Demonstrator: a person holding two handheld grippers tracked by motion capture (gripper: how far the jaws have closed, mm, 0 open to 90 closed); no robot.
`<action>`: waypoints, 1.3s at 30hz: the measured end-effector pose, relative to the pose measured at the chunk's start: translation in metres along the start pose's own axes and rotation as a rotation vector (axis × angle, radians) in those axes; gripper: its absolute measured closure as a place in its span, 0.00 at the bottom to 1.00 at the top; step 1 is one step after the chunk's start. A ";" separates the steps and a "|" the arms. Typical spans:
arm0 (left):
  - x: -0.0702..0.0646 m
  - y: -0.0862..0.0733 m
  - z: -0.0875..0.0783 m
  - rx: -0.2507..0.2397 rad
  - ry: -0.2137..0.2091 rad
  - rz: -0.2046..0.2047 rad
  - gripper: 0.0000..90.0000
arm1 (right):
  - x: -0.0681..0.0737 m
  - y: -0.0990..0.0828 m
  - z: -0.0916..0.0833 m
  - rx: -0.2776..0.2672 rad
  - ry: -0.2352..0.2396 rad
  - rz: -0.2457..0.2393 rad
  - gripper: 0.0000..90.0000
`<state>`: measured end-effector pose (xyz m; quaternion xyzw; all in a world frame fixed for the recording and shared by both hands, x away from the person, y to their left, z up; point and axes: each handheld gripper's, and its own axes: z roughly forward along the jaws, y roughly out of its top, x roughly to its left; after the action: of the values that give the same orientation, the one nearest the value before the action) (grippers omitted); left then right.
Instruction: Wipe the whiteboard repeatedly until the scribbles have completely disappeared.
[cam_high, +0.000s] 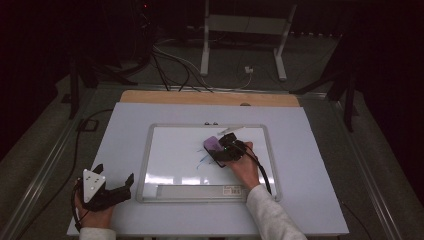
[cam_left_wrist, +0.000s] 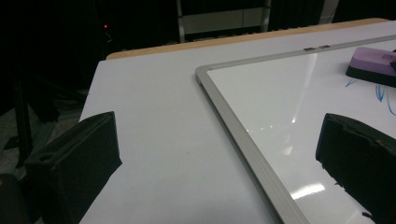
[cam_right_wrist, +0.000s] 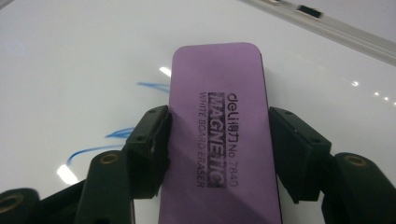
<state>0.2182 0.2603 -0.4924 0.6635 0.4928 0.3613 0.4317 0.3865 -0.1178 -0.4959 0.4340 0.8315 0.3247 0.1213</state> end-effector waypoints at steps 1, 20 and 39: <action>0.000 0.000 0.000 0.000 0.000 0.000 0.01 | -0.004 0.000 0.000 -0.004 -0.005 0.014 0.46; -0.001 0.000 0.001 0.005 -0.001 0.004 0.01 | 0.005 0.000 0.000 0.014 0.044 -0.020 0.46; -0.001 0.000 0.001 0.005 0.000 0.003 0.01 | 0.008 -0.007 -0.006 0.021 0.056 -0.030 0.46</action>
<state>0.2187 0.2595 -0.4930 0.6654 0.4925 0.3607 0.4296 0.3744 -0.1162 -0.4951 0.4136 0.8444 0.3262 0.0980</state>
